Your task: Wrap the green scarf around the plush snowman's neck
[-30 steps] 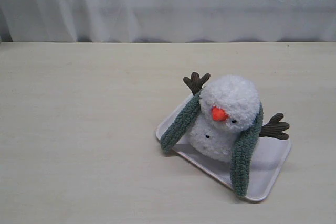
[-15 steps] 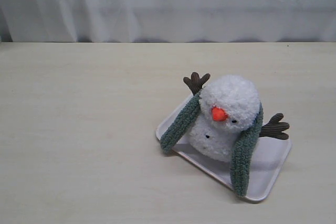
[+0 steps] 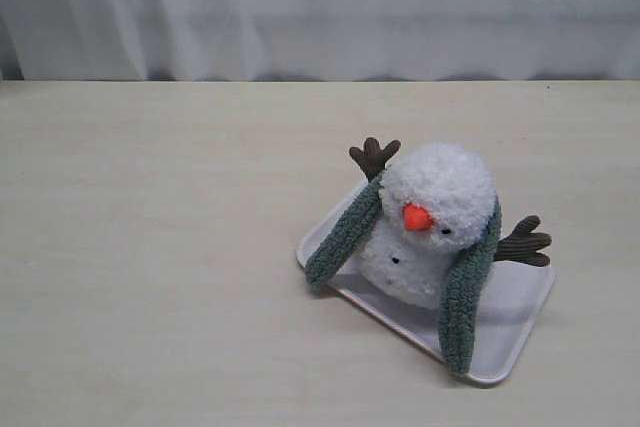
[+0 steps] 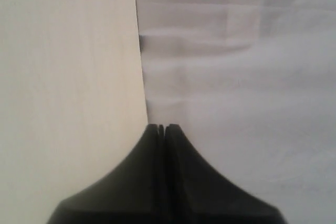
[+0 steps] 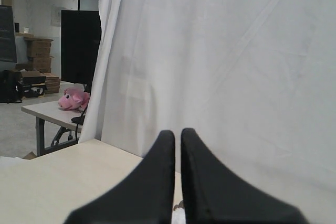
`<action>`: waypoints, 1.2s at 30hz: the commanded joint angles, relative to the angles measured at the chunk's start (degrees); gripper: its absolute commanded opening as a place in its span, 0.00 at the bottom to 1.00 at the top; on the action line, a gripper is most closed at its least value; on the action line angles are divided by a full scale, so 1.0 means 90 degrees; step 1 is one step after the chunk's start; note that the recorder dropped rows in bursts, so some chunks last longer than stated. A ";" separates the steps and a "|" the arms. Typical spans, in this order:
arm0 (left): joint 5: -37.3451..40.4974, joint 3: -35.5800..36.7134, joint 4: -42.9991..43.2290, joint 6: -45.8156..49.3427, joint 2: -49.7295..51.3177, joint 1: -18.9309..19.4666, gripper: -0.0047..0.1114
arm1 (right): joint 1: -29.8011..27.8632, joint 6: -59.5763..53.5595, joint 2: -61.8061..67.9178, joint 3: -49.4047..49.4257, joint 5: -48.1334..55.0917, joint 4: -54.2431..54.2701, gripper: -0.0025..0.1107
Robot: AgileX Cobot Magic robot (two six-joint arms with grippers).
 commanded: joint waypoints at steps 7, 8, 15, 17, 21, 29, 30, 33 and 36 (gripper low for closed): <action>0.0012 0.0020 0.0075 0.6981 -0.0011 0.0000 0.04 | 0.0003 0.0028 -0.0032 0.0031 0.0000 -0.0002 0.06; 0.0012 0.0020 0.0075 0.7475 -0.0011 0.0000 0.04 | 0.0003 0.0028 -0.0032 0.0031 0.0000 -0.0002 0.06; 0.0012 0.0020 0.0075 0.8633 -0.0011 0.0000 0.04 | 0.0003 0.0028 -0.0032 0.0031 0.0000 -0.0002 0.06; 0.0012 0.0020 0.0075 0.8633 -0.0011 0.0000 0.04 | 0.0003 0.0028 -0.0032 0.0031 0.0000 -0.0002 0.06; 0.0012 0.0020 0.0075 0.8633 -0.0011 0.0000 0.04 | 0.0003 0.0028 -0.0032 0.0031 0.0000 -0.0002 0.06; 0.0012 0.0020 0.0075 0.8631 -0.0011 0.0000 0.04 | 0.0003 0.0028 -0.0032 0.0031 0.0000 -0.0002 0.06; 0.0012 0.0020 0.0075 0.8631 -0.0011 0.0000 0.04 | 0.0003 0.0028 -0.0032 0.0031 0.0000 -0.0002 0.06; 0.0012 0.0020 0.0075 0.8631 -0.0011 0.0000 0.04 | 0.0003 0.0028 -0.0032 0.0031 0.0000 -0.0002 0.06; 0.0012 0.0020 0.0075 0.8647 -0.0011 0.0000 0.04 | 0.0003 0.0028 -0.0032 0.0031 0.0000 -0.0002 0.06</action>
